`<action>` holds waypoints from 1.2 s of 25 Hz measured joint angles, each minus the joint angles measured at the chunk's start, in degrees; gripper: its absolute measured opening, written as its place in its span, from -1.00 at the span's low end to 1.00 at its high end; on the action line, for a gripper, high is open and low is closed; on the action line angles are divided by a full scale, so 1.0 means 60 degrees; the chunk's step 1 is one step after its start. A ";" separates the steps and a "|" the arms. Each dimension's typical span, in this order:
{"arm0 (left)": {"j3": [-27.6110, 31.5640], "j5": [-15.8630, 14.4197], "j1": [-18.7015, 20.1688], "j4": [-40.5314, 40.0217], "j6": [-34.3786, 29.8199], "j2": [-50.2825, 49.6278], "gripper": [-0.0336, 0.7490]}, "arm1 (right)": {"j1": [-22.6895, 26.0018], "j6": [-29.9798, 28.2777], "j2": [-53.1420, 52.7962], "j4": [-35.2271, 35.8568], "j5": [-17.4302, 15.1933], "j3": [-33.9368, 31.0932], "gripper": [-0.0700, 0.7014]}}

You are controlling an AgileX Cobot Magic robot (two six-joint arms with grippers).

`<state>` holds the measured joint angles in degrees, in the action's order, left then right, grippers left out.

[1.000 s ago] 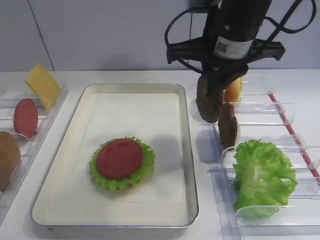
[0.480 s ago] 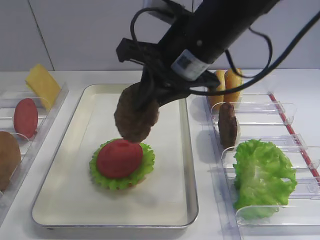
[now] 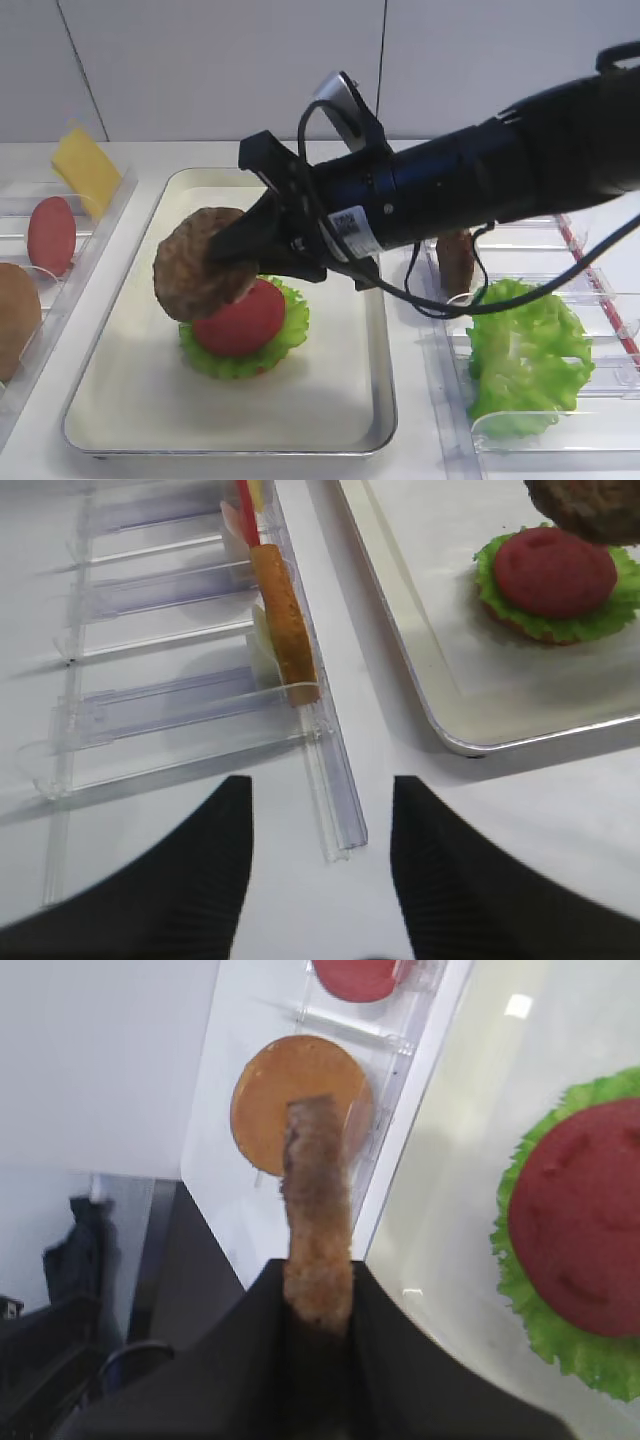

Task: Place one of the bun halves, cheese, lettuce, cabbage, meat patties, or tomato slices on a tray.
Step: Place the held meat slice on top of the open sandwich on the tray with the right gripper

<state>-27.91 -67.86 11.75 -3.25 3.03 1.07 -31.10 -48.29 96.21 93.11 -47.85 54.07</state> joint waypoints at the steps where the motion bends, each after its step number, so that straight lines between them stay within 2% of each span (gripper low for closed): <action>1: 0.0000 0.0000 0.0000 0.0000 0.0000 0.0000 -0.14 | 0.0000 -0.0320 0.0000 0.0370 0.0042 -0.0277 -0.44; 4: 0.0000 0.0000 0.0000 0.0000 0.0000 0.0000 -0.14 | 0.0000 -0.0802 0.0126 0.0879 0.0183 -0.0618 -0.44; 9: 0.0000 0.0000 0.0000 0.0000 0.0000 0.0000 -0.14 | 0.0000 -0.1059 0.0515 0.1068 0.0741 -0.0658 -0.44; 11: 0.0000 0.0000 0.0000 0.0000 0.0000 0.0000 -0.14 | 0.0092 -0.1138 0.0719 0.1104 0.0788 -0.0658 -0.44; 16: 0.0000 0.0000 0.0000 0.0000 0.0000 0.0000 -0.14 | 0.0391 -0.1139 0.1134 0.1119 0.0639 -0.0658 -0.44; 23: 0.0000 0.0000 0.0000 0.0000 0.0000 0.0000 -0.14 | 0.0404 -0.1139 0.1603 0.1138 -0.0104 -0.0227 -0.44; 30: 0.0000 0.0000 0.0000 0.0000 0.0000 0.0000 -0.14 | 0.0404 -0.1139 0.1984 0.1138 -0.0188 -0.0100 -0.44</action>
<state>-27.91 -67.86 11.75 -3.25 3.03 1.07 -28.68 -55.12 108.11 99.94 -48.98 53.47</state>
